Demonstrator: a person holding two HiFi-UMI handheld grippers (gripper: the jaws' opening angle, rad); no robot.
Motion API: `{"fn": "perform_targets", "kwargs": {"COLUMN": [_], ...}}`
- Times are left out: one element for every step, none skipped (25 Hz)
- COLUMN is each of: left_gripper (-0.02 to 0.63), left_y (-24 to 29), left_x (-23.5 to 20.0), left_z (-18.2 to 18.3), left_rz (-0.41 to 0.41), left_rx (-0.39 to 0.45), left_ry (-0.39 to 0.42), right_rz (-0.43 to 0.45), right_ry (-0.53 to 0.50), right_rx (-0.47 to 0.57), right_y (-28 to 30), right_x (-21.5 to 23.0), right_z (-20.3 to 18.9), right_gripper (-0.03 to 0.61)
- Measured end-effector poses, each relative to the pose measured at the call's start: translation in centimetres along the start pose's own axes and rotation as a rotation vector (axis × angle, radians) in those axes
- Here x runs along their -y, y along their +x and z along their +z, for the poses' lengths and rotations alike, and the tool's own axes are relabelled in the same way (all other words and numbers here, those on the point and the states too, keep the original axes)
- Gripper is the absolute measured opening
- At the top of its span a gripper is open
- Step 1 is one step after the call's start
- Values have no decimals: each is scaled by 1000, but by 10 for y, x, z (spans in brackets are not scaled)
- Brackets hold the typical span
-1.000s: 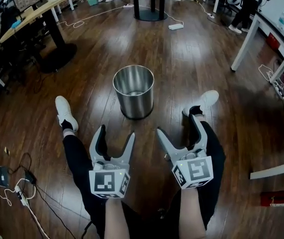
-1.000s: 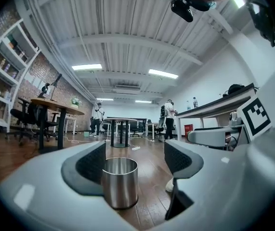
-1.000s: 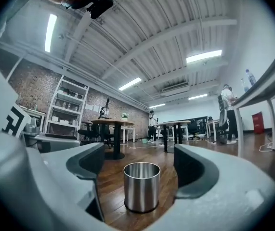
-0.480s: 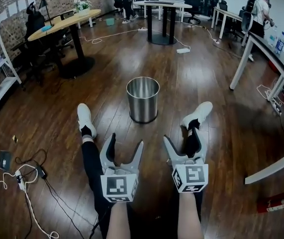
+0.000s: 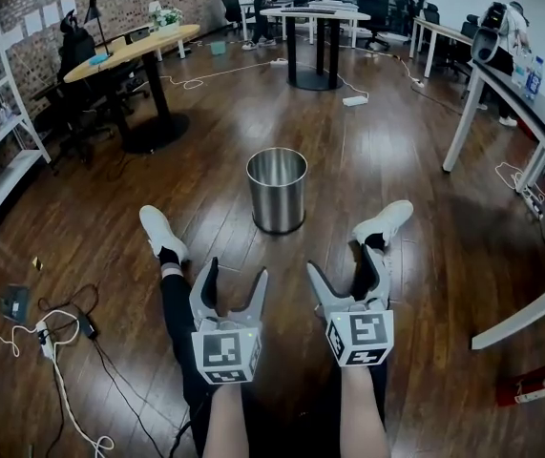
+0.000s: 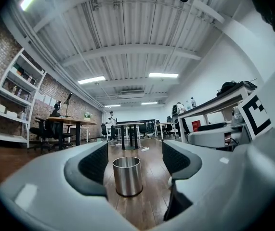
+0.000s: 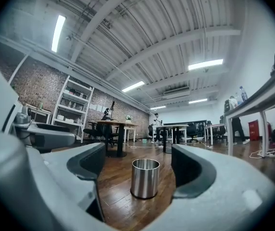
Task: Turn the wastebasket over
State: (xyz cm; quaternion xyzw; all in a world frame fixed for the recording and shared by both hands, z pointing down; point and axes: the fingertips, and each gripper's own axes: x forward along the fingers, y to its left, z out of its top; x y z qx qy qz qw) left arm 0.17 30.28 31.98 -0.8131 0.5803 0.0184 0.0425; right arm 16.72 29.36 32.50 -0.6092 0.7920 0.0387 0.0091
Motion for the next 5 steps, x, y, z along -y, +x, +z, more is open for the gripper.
{"fn": "perform_targets", "kwargs": {"left_gripper": [364, 364, 362, 362, 360], "left_y": [0, 0, 0, 0, 1], "left_x": [2, 3, 4, 5, 6], "left_z": [1, 2, 2, 3, 4], "left_rz": [-1, -1, -1, 0, 1], "left_rx": [0, 2, 3, 5, 7], "left_ry": [1, 2, 3, 5, 6], "right_rz": [-2, -2, -2, -2, -1], "right_ry": [1, 2, 3, 4, 5], "right_rx": [2, 4, 6, 7, 8], "right_y": [-1, -1, -1, -1, -1], "right_x": [2, 4, 6, 7, 9], "right_z": [1, 2, 2, 2, 2], "right_gripper": [414, 416, 414, 414, 414]}}
